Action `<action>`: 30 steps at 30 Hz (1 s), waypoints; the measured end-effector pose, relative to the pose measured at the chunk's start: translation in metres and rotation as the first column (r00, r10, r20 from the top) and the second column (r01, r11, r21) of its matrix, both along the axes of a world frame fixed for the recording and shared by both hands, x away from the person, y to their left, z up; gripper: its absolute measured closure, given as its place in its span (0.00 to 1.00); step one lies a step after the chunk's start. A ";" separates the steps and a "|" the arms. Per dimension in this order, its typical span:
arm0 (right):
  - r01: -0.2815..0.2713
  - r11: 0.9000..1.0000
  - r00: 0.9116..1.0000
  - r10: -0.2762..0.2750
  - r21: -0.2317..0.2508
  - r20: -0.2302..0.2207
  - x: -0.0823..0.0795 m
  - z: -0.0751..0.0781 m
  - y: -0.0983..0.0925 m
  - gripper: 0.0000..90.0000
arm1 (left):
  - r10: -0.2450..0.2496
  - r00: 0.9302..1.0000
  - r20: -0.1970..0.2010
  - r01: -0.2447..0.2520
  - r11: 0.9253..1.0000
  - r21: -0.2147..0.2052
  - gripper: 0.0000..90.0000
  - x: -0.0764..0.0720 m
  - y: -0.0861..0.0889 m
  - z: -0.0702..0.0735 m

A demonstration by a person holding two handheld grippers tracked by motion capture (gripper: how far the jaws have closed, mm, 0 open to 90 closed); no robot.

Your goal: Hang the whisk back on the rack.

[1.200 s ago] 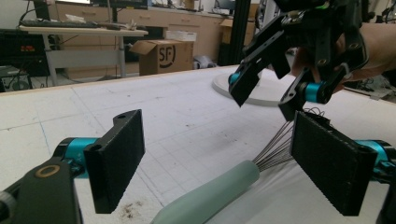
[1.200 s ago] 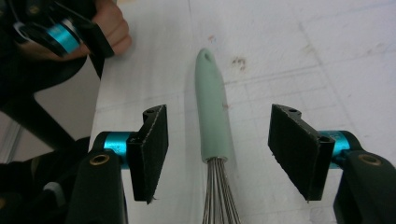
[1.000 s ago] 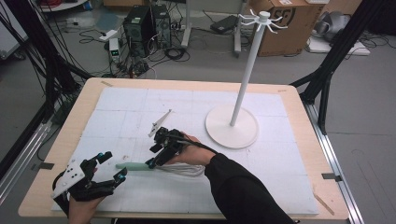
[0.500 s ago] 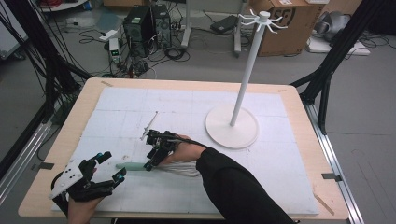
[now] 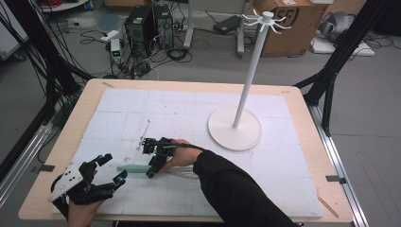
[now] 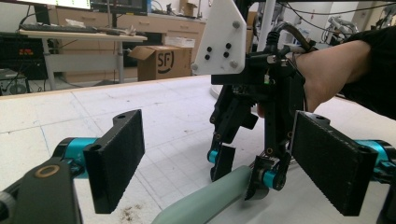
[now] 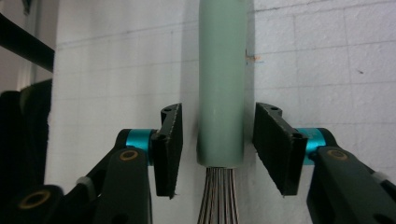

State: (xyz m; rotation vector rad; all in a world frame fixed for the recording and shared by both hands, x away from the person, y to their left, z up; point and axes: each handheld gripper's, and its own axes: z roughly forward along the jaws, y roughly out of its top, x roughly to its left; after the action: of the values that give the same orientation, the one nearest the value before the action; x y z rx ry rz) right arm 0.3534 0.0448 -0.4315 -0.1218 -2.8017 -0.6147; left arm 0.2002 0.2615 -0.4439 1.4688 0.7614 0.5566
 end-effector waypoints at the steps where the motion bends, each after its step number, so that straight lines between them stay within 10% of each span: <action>1: 0.003 1.000 1.000 -0.003 -0.005 0.007 -0.001 0.000 0.000 0.59 | 0.000 1.000 0.000 0.000 1.000 -0.003 0.20 0.000 0.000 0.000; 12: -0.039 0.999 0.991 0.042 -0.024 0.126 -0.007 0.001 0.002 0.75 | 0.003 1.000 -0.001 -0.003 1.000 -0.002 0.21 0.000 0.000 0.000; 25: 0.026 1.000 0.999 -0.026 0.011 0.025 0.005 0.007 -0.007 0.77 | 0.011 1.000 -0.001 -0.011 1.000 -0.008 0.21 0.000 0.001 0.000; 30: 0.069 0.992 0.998 -0.069 0.109 -0.009 0.012 0.024 -0.025 0.77 | 0.010 1.000 -0.002 -0.010 1.000 -0.007 0.21 -0.001 0.001 0.000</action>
State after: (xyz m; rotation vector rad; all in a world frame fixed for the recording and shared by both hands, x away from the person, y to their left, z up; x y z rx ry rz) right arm 0.3650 0.0199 -0.4077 -0.1989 -2.7611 -0.7807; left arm 0.1994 0.2623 -0.4442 1.4601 0.7718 0.5602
